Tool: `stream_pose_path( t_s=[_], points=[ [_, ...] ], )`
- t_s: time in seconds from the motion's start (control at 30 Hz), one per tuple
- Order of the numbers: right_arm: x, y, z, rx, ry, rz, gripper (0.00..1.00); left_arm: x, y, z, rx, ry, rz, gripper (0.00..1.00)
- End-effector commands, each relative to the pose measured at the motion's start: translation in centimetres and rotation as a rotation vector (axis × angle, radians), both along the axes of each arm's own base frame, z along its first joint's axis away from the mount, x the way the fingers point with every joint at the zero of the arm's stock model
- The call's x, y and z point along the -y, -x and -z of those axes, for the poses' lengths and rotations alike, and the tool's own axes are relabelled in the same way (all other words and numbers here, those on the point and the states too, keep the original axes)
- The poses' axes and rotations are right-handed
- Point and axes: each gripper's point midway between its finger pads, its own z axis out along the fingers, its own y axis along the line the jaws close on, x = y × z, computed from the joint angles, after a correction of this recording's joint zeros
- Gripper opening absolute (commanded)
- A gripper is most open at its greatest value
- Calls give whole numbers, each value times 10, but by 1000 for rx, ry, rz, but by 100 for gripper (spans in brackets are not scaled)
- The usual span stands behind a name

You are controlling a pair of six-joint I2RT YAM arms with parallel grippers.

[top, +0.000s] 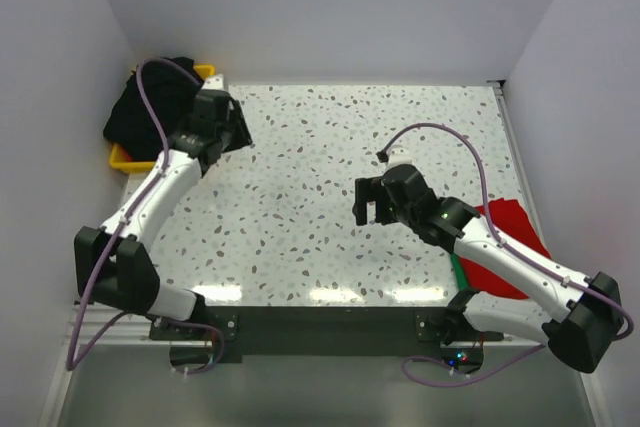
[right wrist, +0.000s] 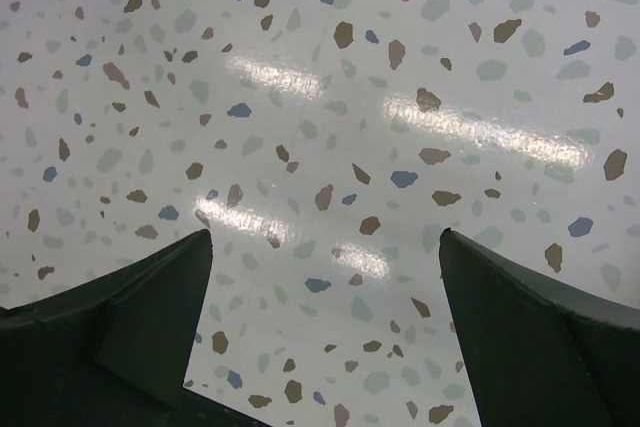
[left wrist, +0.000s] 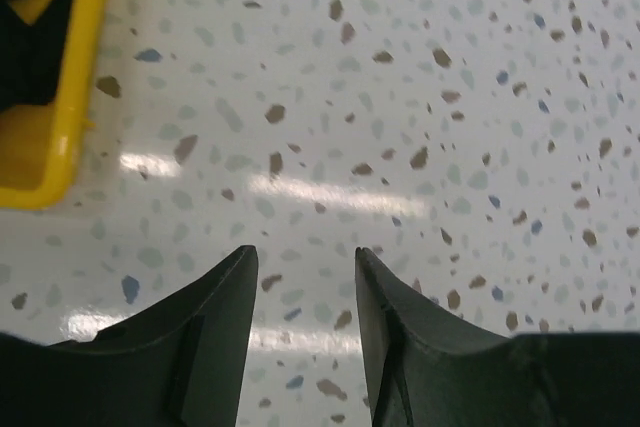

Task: Fold and stack the t-shirts
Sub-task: Grab the tshirt from the pile

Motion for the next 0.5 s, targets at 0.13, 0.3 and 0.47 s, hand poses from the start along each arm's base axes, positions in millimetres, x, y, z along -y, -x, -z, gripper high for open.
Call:
stream_pose_path(
  t_s=[0.13, 0.3, 0.47],
  points=[
    [-20, 1, -12, 14, -74, -81, 99, -111, -72, -17, 52, 36, -324, 55],
    [-24, 2, -10, 6, -78, -104, 99, -190, -98, -9, 48, -34, -543, 61],
    [-28, 4, -3, -6, -86, -116, 99, -246, -116, 12, -1, -67, -660, 64]
  ],
)
